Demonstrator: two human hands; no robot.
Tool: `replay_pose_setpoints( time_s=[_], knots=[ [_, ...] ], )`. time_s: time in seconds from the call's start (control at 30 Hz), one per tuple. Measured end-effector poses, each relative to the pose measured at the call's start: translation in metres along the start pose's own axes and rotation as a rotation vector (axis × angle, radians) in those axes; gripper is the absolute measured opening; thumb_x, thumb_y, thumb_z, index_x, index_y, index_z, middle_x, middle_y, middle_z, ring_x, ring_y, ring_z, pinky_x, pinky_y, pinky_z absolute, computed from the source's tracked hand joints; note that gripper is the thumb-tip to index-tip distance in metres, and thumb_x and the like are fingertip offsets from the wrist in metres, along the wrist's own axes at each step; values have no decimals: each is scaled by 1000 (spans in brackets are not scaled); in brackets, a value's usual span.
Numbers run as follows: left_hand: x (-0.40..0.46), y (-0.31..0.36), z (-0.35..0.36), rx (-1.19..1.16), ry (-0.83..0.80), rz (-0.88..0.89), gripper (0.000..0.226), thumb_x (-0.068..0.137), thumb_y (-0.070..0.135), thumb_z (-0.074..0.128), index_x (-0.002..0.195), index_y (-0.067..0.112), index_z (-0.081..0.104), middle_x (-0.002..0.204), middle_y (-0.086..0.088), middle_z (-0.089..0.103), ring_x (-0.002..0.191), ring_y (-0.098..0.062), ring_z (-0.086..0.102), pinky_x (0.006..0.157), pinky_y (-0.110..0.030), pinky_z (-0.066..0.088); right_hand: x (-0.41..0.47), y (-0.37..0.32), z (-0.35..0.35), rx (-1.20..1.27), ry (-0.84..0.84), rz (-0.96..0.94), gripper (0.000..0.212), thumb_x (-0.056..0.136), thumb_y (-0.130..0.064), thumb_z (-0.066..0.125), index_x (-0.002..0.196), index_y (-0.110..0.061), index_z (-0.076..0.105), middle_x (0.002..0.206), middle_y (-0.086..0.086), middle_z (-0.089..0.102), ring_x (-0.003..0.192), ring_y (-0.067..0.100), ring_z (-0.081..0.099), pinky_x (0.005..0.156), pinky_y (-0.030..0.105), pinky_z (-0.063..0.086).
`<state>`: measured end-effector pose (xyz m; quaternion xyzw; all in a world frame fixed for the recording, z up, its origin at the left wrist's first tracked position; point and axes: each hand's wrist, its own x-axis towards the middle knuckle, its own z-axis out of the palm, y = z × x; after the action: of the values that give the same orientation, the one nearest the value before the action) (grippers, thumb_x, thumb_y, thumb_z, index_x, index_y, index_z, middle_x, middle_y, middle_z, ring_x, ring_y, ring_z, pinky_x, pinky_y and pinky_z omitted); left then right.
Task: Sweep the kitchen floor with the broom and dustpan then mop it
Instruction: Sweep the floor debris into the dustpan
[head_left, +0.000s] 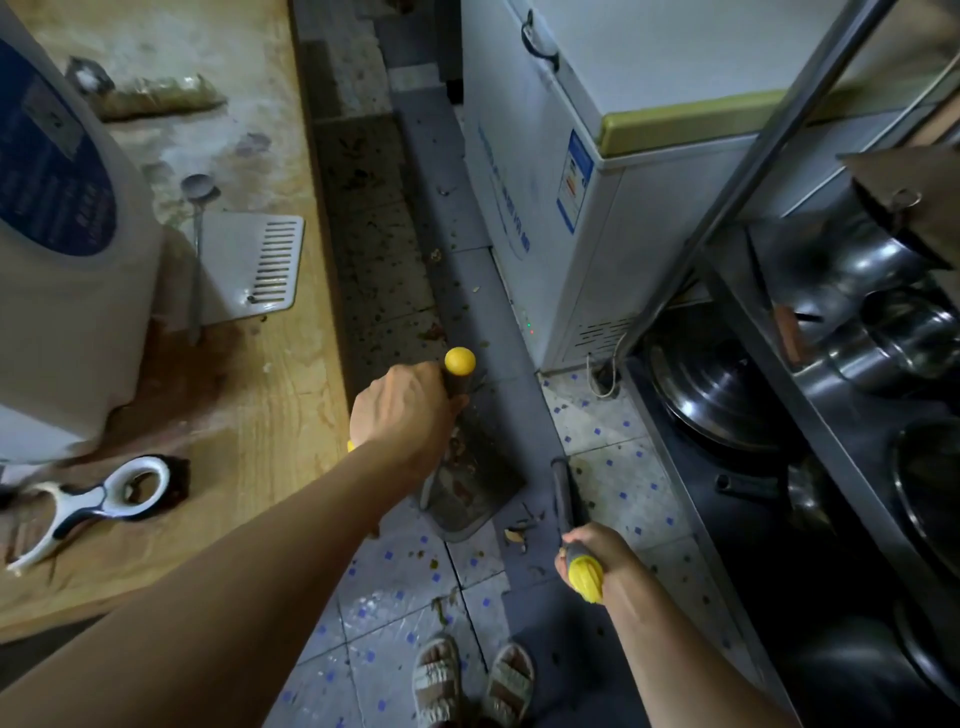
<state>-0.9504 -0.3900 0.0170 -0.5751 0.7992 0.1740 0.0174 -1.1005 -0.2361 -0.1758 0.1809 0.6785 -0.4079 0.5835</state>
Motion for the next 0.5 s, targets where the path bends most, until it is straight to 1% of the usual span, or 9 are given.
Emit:
replay_pose_setpoints(
  time_s=[0.03,0.1,0.17,0.23,0.27,0.3,0.37,0.5],
  knots=[
    [1,-1,0,-1,-1,3,28,93,41,52,99,16,62,97,-10,66,91,-32,63,73,-34,48,-1,1,5,9,-9,6,29,95,2,43,66,-1,46,69,11,45,61,20,45,36,20,45],
    [3,-2,0,-4,2,9,27,93,42,52,98,17,61,96,-10,66,90,-32,63,74,-34,49,-3,-1,15,22,-35,10,27,95,1,43,68,-3,47,71,11,47,62,18,47,34,17,44],
    [7,-4,-2,-2,8,21,26,93,41,52,98,18,61,96,-10,66,89,-32,63,72,-33,47,-2,-4,25,41,-47,4,24,95,0,43,71,-4,45,70,9,46,57,18,50,33,16,43],
    [11,-6,-5,-5,15,26,24,93,41,52,98,19,61,96,-10,66,90,-33,63,71,-33,46,3,-8,31,141,-107,49,27,98,-5,40,71,-4,43,63,10,43,38,17,52,30,15,40],
    [13,-7,-6,-8,20,25,24,93,40,52,99,19,60,96,-10,65,91,-33,62,70,-32,45,8,-12,33,186,-136,85,29,99,-8,37,71,-4,42,56,11,42,30,16,49,29,14,38],
    [15,-8,-8,-12,24,24,23,93,40,52,99,20,60,96,-10,65,91,-33,62,70,-32,45,10,-17,35,218,-163,117,31,100,-11,35,70,-6,41,48,11,41,25,15,46,28,14,37],
    [19,-9,-9,-20,30,14,21,93,39,52,100,20,60,96,-9,65,91,-33,62,71,-33,46,14,-29,39,251,-207,145,32,101,-12,33,69,-8,39,39,8,40,23,13,43,26,14,36],
    [26,-12,-9,-36,40,-3,22,93,41,52,98,20,60,93,-8,64,90,-31,62,72,-34,48,14,-52,49,247,-232,135,30,101,-10,33,72,-8,38,36,9,40,22,13,43,26,14,36]
  ],
)
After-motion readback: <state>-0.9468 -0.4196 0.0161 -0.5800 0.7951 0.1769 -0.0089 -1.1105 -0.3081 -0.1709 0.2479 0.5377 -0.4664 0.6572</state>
